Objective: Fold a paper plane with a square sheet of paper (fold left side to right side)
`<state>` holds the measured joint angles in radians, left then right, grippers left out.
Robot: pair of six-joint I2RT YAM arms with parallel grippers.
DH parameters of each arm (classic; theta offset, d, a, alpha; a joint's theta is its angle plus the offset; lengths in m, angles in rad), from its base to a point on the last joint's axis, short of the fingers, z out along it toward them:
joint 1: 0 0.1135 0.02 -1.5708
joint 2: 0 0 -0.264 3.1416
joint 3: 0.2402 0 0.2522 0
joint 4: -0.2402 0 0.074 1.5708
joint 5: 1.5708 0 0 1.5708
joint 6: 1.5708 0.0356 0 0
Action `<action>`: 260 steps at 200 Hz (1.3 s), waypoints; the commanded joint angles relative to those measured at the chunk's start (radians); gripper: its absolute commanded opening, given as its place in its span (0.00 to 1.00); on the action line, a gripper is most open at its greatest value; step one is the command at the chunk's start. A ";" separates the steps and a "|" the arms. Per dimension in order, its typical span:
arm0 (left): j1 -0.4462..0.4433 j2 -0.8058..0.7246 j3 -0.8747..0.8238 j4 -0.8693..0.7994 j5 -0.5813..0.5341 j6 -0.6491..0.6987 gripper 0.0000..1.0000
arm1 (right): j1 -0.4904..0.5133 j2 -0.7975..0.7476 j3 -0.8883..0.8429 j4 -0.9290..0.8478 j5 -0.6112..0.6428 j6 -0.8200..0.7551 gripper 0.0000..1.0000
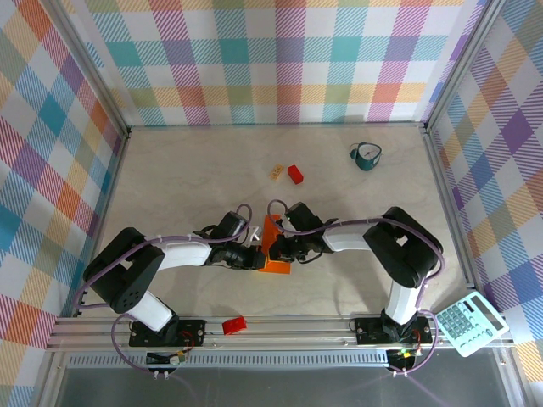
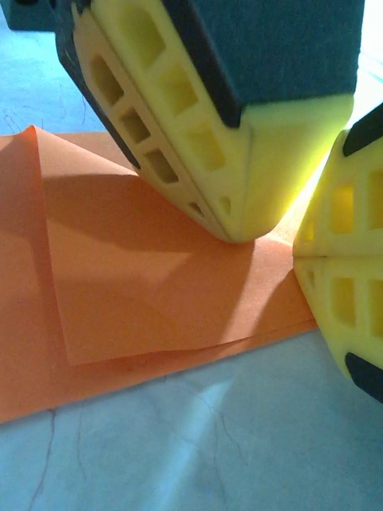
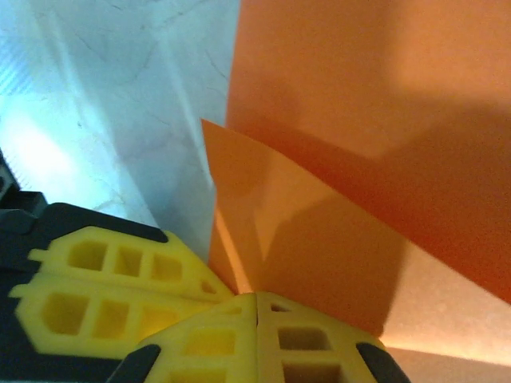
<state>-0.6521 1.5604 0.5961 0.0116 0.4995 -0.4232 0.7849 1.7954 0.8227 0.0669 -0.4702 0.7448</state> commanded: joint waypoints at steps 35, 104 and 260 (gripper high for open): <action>-0.003 0.030 -0.029 -0.105 -0.058 0.015 0.00 | 0.007 0.012 0.000 -0.032 0.033 -0.021 0.00; -0.003 0.046 -0.033 -0.118 -0.067 0.023 0.00 | -0.007 0.005 0.019 -0.122 0.082 -0.054 0.00; -0.003 0.042 -0.044 -0.109 -0.067 0.021 0.00 | -0.182 -0.002 0.012 -0.209 0.107 -0.156 0.00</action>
<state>-0.6521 1.5635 0.5961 0.0120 0.4992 -0.4225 0.6598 1.7962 0.8570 -0.0616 -0.4702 0.6376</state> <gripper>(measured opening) 0.050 0.049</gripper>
